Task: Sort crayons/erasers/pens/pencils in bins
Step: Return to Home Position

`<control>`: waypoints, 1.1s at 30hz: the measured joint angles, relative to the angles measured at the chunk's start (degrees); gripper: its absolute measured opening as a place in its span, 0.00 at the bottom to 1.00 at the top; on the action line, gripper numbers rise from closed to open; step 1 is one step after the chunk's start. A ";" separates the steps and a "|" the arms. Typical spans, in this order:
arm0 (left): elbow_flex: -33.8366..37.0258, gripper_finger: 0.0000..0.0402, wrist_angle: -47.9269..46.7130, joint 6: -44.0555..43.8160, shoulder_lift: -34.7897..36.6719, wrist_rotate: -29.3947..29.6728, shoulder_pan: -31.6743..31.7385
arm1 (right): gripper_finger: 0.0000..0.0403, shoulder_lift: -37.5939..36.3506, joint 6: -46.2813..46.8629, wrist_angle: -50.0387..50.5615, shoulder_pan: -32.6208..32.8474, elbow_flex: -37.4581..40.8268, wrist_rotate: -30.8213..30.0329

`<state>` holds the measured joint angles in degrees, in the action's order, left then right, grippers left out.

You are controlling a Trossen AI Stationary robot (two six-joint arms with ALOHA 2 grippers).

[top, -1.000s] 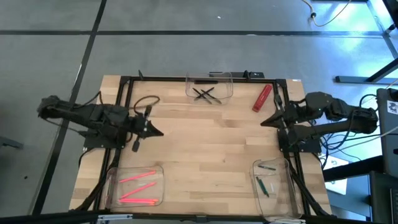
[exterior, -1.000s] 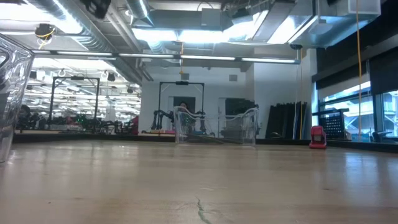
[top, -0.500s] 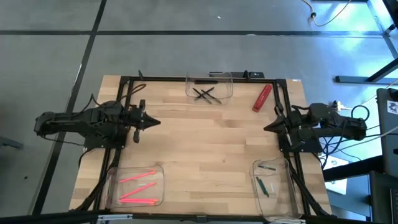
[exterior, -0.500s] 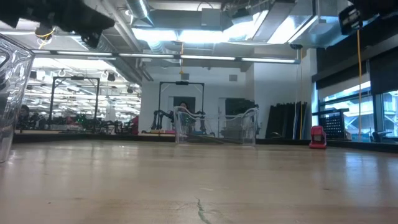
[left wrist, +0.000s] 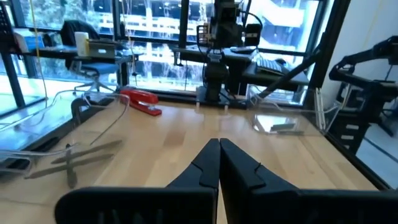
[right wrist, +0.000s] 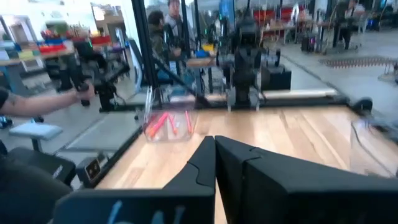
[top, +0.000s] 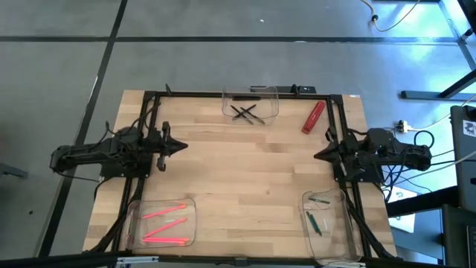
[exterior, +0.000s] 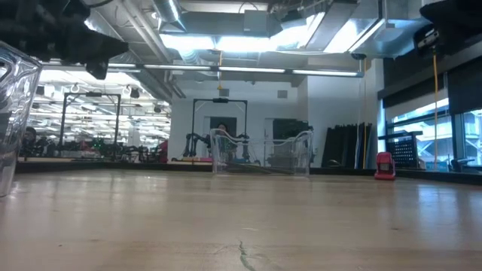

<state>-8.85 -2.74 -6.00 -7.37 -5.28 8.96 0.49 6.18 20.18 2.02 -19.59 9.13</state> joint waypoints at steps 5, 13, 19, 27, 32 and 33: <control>3.32 0.00 0.92 0.18 5.08 0.02 0.08 | 0.00 -0.31 -0.44 -4.04 -0.02 2.52 -0.02; 8.42 0.00 4.39 1.42 7.23 -0.18 0.08 | 0.00 -0.32 -0.57 -12.98 -0.02 9.81 -0.02; 8.40 0.00 4.74 2.32 7.12 -2.18 0.08 | 0.00 -0.30 -4.00 -19.06 0.00 16.64 -0.58; 8.40 0.00 3.85 7.77 7.02 2.81 0.08 | 0.01 1.61 -7.27 -22.42 -0.02 19.21 -2.63; 8.40 0.00 3.56 11.27 7.01 6.99 0.08 | 0.03 2.48 -12.43 -22.22 -0.02 19.21 -4.59; 8.40 0.00 3.58 11.01 7.01 7.27 0.08 | 0.04 2.54 -12.45 -21.99 -0.02 19.21 -4.88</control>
<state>-0.45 0.84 5.00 -0.36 1.99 9.04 3.03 -6.27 -1.81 2.00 -0.38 4.25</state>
